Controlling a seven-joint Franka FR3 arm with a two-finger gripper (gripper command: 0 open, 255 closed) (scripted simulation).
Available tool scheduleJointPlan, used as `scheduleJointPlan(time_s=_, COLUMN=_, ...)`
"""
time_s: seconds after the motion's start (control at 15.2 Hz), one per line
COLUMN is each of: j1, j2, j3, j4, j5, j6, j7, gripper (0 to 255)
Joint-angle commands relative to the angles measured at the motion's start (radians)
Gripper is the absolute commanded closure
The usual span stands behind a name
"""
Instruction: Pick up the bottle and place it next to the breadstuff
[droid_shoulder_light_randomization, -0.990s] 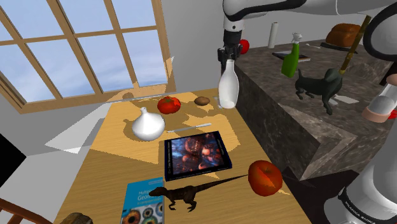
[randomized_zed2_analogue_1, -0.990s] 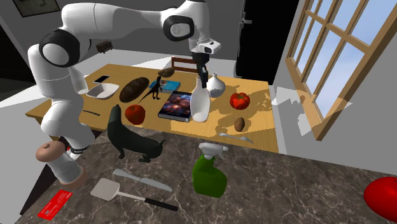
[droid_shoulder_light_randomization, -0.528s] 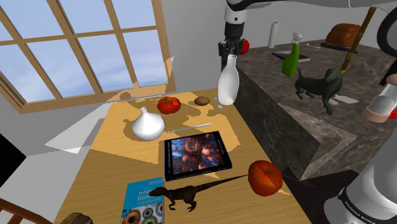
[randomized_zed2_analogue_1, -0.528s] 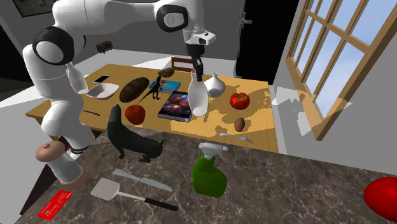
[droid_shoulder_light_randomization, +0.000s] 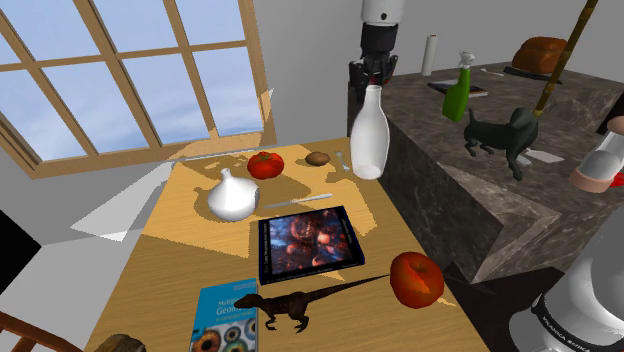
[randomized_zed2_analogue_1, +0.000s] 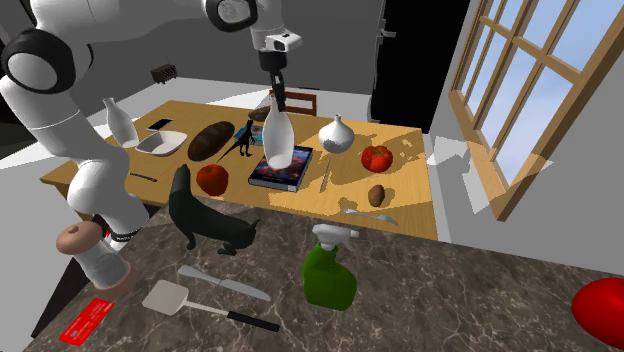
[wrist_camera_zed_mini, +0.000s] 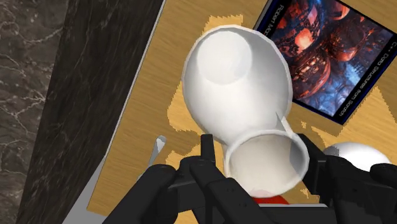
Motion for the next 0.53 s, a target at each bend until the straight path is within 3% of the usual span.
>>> scheduleJointPlan(time_s=0.0, j1=0.013, j2=-0.046, j3=0.016, j4=-0.031, j5=0.000, j6=-0.014, j7=0.031, gripper=255)
scheduleJointPlan(time_s=0.46, j1=0.058, j2=-0.209, j3=0.083, j4=-0.118, j5=0.018, j6=-0.087, j7=0.141, gripper=255)
